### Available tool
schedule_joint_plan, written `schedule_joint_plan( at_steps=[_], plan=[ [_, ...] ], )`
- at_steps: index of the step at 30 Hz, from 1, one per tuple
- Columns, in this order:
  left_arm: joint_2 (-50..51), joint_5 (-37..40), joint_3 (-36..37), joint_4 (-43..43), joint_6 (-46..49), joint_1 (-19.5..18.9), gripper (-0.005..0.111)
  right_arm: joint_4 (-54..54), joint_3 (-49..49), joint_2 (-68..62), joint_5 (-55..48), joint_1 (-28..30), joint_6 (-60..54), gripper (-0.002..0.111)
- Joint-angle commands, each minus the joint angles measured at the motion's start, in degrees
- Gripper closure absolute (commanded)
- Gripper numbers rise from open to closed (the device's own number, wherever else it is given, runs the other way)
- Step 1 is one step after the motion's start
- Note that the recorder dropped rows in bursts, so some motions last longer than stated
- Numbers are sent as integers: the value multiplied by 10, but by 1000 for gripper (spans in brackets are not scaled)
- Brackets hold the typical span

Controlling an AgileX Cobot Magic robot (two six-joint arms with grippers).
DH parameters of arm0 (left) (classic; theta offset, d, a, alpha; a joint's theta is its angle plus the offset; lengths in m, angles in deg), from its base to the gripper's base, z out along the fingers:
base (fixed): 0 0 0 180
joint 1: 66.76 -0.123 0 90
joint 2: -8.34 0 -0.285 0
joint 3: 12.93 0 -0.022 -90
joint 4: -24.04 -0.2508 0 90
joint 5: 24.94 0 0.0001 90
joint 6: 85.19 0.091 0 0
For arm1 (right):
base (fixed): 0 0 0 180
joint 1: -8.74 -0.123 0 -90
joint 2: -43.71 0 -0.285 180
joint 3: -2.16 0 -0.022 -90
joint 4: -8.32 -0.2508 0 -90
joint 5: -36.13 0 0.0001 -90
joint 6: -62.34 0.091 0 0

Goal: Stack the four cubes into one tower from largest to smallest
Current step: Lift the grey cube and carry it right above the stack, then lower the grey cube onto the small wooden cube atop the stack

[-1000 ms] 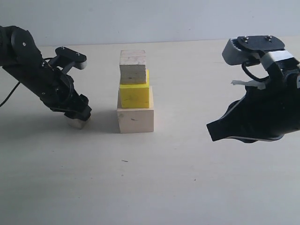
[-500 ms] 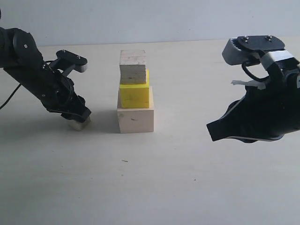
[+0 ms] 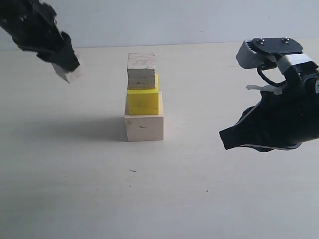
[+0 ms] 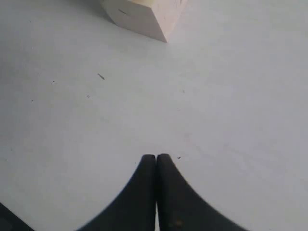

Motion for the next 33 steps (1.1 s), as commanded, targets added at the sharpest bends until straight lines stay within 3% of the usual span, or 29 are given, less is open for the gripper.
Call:
schedule_joint_plan(
  at_steps=[1, 7, 16, 20, 24, 30, 33],
  plan=[
    [-29, 96, -87, 8, 23, 2, 107, -4, 2, 4, 3, 1, -7, 108],
    [-22, 110, -189, 118, 162, 2, 107, -4, 2, 4, 3, 1, -10, 108],
    [37, 110, -190, 89, 225, 73, 107, -8, 2, 4, -2, 1, -10, 108],
    [49, 105, -190, 74, 30, 86, 107, -8, 2, 4, -2, 1, -10, 108],
    [49, 103, -190, 66, -74, 99, 107, -8, 2, 4, -2, 1, -13, 108],
    [49, 77, -190, 43, -65, 124, 107, -8, 2, 4, -1, 1, -15, 108],
    [49, 72, -190, 23, -15, 127, 107, -8, 2, 4, -1, 1, -15, 108]
  ],
)
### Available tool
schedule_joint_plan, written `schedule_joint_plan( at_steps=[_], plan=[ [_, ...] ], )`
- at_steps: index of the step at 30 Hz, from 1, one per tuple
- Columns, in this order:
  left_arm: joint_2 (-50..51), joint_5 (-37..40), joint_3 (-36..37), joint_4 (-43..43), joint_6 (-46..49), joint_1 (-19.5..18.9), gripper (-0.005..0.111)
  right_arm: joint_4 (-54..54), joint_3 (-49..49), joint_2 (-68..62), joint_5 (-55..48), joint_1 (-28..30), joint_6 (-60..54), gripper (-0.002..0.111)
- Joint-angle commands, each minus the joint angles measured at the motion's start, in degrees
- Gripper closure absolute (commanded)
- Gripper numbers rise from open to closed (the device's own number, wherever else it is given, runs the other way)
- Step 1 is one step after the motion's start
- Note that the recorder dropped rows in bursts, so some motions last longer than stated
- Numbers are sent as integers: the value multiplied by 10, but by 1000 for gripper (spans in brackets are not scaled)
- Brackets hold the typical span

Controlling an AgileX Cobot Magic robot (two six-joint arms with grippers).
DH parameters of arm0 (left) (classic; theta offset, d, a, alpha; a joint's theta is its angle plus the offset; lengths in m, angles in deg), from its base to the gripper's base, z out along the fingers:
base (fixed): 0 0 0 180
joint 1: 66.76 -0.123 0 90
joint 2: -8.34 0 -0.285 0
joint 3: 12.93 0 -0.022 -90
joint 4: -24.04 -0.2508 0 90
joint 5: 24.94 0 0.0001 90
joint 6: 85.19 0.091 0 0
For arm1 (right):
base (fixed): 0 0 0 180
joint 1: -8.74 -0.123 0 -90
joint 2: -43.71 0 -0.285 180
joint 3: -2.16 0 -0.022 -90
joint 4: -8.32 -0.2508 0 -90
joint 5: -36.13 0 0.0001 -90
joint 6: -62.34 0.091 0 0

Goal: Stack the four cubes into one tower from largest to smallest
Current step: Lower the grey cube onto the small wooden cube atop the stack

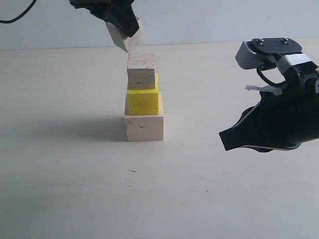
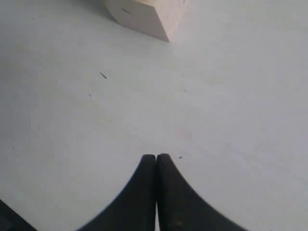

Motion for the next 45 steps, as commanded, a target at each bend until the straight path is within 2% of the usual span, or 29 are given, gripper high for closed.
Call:
schedule_joint_plan(
  at_steps=[1, 3, 5, 16, 27, 37, 45],
  plan=[
    [2, -12, -4, -28, 88, 6, 107, -1, 2, 4, 1, 1, -5, 108],
    [5, 7, -4, -29, 180, 6, 107, -1, 2, 4, 1, 1, -5, 108],
    [8, 14, -4, -30, 232, 6, 107, -1, 2, 4, 1, 1, -5, 108],
    [20, -1, -4, 5, 392, 6, 107, -1, 2, 4, 1, 1, -5, 108],
    [41, -18, -4, 13, 425, 6, 107, -1, 2, 4, 1, 1, -5, 108],
    [78, 20, -76, 26, 417, 6, 107, -2, 2, 4, -12, 1, -5, 108],
    [92, 20, -83, 16, 391, 6, 107, -2, 2, 4, -12, 1, -7, 108]
  ],
)
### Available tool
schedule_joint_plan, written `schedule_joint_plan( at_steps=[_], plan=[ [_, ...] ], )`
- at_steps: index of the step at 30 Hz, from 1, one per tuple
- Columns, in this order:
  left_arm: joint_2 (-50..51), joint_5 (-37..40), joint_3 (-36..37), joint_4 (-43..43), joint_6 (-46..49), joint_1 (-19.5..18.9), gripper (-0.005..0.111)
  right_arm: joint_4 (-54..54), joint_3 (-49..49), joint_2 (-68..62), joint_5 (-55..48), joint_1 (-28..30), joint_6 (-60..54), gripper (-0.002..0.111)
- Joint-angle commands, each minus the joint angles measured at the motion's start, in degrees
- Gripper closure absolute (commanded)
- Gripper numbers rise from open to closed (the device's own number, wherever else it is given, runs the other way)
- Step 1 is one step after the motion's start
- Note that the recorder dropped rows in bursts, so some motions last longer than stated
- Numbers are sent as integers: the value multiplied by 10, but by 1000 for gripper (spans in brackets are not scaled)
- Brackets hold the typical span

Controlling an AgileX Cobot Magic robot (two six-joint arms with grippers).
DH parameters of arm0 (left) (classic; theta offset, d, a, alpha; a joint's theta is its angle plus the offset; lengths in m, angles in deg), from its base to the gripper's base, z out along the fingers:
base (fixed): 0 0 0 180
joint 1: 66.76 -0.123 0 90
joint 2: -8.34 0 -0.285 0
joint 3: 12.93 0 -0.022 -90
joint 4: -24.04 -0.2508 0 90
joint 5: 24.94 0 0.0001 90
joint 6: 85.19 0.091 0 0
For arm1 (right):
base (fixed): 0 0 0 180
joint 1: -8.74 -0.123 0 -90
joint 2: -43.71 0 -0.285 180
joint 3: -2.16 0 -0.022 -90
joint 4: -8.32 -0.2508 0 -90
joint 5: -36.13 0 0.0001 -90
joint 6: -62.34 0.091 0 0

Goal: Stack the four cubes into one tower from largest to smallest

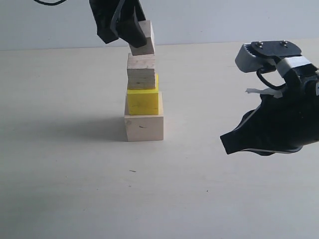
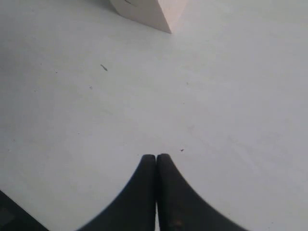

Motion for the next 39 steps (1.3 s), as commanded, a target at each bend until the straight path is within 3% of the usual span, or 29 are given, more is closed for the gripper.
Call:
schedule_joint_plan(
  at_steps=[1, 39],
  plan=[
    [6, 0, -4, -1, -14, 2, 107, -2, 2, 3, 2, 1, -6, 108],
    [0, 0, -4, 3, -46, 3, 107, -2, 2, 3, 2, 1, -16, 108]
  ],
)
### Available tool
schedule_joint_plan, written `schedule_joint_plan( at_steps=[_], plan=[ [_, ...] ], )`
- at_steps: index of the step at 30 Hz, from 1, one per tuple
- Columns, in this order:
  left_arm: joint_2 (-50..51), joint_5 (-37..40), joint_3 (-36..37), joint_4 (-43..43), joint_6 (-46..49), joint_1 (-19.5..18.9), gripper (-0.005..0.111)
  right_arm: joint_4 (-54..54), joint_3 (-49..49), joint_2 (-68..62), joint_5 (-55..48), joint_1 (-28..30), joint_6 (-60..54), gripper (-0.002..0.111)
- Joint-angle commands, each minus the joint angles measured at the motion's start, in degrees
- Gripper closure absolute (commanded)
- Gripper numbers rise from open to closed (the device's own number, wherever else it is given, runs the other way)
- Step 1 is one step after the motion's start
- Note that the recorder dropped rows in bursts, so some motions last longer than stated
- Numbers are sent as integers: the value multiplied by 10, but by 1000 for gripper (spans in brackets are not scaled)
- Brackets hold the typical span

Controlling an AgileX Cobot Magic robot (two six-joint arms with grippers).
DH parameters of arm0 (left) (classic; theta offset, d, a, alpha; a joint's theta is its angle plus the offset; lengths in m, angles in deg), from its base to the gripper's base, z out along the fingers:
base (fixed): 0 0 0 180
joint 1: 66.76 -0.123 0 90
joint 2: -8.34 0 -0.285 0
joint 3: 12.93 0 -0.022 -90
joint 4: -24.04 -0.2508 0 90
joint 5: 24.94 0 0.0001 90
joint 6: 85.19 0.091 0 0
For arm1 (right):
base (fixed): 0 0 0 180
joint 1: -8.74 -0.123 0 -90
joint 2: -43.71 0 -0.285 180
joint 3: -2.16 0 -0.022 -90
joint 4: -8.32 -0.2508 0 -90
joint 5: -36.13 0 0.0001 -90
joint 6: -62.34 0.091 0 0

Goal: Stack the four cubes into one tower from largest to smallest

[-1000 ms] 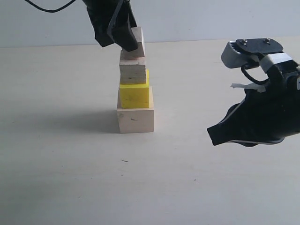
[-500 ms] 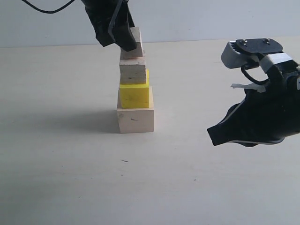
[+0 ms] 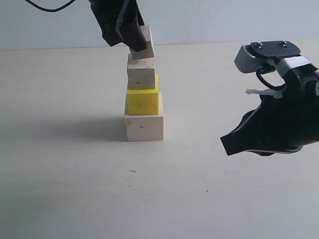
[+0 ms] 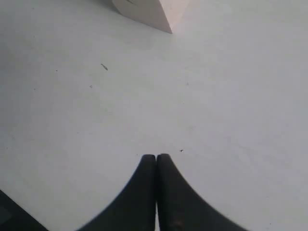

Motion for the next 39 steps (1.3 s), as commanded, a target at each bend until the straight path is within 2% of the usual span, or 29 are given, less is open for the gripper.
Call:
schedule_joint_plan(
  at_steps=[1, 9, 39],
  plan=[
    [-12, -1, -2, 9, -3, 3, 107, -2, 2, 3, 2, 1, -7, 108],
    [-29, -1, 28, 8, 15, 3, 107, -2, 2, 3, 3, 1, -7, 108],
    [-25, -1, 28, 14, 41, 3, 107, -2, 2, 3, 2, 1, -7, 108]
  ],
)
